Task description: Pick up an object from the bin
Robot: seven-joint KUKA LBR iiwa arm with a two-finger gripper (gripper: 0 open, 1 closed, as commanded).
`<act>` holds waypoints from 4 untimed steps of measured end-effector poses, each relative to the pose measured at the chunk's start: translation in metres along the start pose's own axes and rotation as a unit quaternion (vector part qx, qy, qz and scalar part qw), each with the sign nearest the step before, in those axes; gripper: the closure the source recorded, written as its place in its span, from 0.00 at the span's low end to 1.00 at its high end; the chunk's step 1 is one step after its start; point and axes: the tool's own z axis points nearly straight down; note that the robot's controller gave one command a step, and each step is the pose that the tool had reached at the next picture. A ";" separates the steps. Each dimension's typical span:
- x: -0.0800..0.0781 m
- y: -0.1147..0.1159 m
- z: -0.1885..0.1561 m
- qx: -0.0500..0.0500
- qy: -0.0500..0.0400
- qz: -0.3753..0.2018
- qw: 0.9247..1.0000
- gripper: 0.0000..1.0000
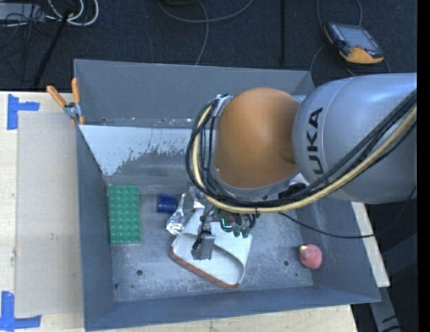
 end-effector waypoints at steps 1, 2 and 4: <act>-0.056 -0.053 0.143 0.000 -0.002 0.037 0.999 0.00; -0.057 -0.053 0.142 0.000 -0.002 0.039 0.999 0.00; -0.057 -0.054 0.142 -0.001 -0.002 0.045 0.999 0.00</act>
Offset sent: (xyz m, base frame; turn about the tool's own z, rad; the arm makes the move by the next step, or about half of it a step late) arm 0.0555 -0.0514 -0.1383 0.0702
